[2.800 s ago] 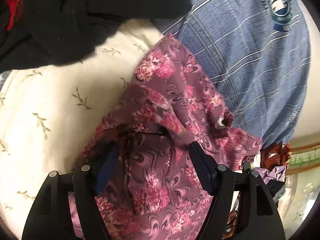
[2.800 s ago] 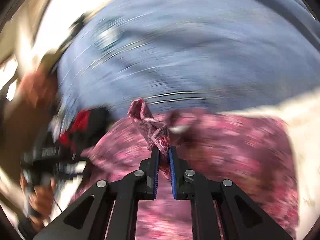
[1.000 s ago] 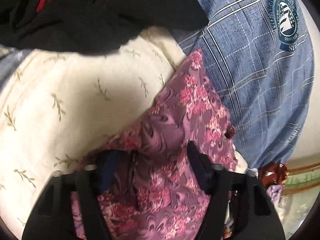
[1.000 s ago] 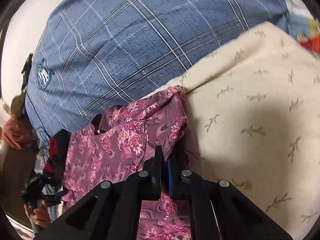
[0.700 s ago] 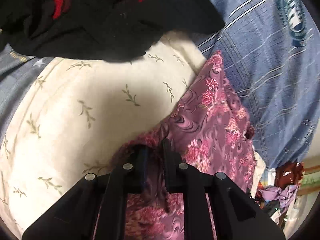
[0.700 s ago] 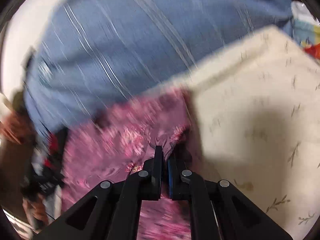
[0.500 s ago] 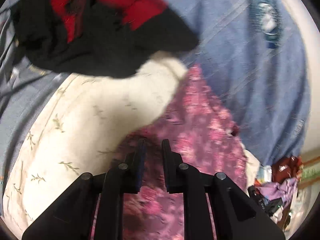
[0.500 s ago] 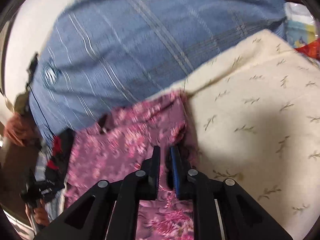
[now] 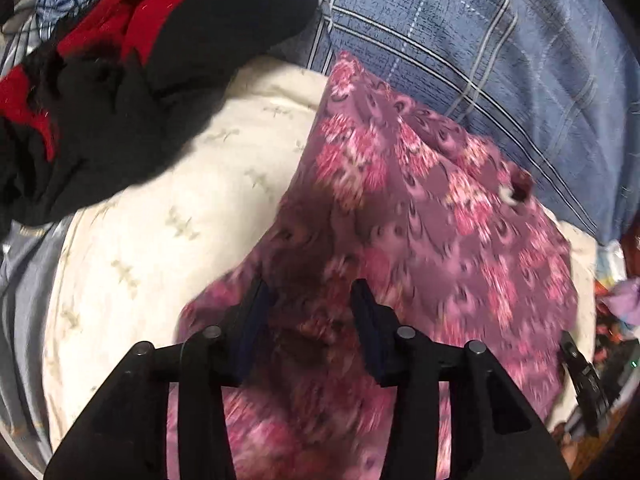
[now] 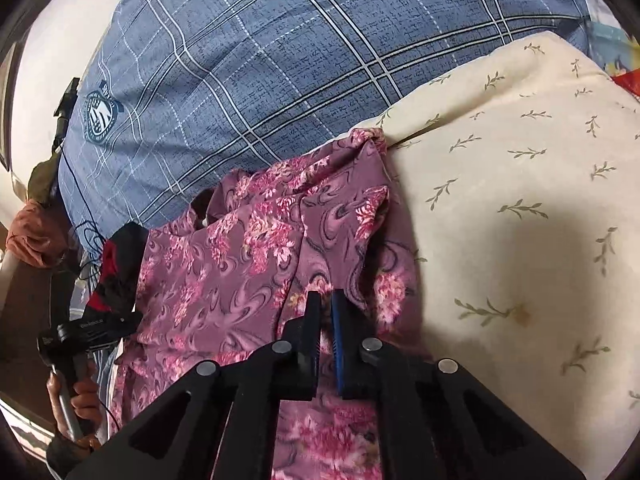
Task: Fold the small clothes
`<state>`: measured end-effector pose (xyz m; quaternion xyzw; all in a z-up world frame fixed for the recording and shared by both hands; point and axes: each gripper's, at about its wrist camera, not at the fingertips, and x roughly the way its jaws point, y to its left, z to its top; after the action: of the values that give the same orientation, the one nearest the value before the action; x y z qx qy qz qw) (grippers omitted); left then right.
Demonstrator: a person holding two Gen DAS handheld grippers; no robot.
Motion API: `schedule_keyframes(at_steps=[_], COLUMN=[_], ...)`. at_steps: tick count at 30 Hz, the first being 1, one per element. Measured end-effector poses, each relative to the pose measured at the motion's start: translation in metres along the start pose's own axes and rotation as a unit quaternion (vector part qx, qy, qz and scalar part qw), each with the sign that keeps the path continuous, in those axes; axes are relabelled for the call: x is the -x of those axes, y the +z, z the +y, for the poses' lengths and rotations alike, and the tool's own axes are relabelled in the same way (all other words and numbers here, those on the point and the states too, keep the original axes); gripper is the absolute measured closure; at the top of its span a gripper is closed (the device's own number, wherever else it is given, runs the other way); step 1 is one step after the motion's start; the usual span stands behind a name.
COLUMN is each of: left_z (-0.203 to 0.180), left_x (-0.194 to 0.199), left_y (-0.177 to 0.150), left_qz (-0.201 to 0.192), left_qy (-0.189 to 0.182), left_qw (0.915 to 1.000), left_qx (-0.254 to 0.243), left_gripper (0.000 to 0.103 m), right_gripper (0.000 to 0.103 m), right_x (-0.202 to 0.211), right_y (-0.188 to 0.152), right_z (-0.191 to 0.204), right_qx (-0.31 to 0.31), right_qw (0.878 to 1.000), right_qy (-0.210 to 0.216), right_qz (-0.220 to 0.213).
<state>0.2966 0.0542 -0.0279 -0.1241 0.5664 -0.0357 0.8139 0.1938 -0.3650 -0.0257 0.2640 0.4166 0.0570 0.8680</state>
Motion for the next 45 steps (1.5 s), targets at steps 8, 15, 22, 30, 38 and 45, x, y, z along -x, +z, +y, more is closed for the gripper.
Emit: schedule_keyframes(at_steps=[8,15,22,30,38,45], left_z=[0.084,0.123,0.109,0.103,0.095,0.086], left_x=[0.057,0.079,0.087,0.086,0.097,0.125], left_y=[-0.079,-0.177,-0.234,-0.255,-0.261,-0.220], left_qz=[0.044,0.086,0.086,0.123,0.123,0.070], left_qy=[-0.004,-0.037,-0.068,-0.085,-0.094,-0.176], left_qw=[0.9990,0.9956,0.9931,0.9870,0.9862,0.9818], left_qx=[0.005,0.004,-0.041,-0.059,-0.058,-0.017], left_gripper=[0.052,0.043,0.021,0.021,0.094,0.094], right_gripper=[0.088,0.065,0.055,0.066,0.096,0.098], right_x=[0.064,0.126,0.137,0.128,0.150,0.181], right_y=[-0.081,-0.156,-0.212,-0.238,-0.236,-0.195], right_z=[-0.019,-0.033,-0.023,-0.006,-0.013,-0.011], right_qx=[-0.015,-0.013,0.020,0.093,0.067,-0.007], right_qw=[0.999,0.999,0.993,0.977,0.981,0.980], right_qy=[0.026,0.003,0.041,0.038,0.086,0.190], right_qz=[0.038,0.040,0.109,0.188,0.163,0.056])
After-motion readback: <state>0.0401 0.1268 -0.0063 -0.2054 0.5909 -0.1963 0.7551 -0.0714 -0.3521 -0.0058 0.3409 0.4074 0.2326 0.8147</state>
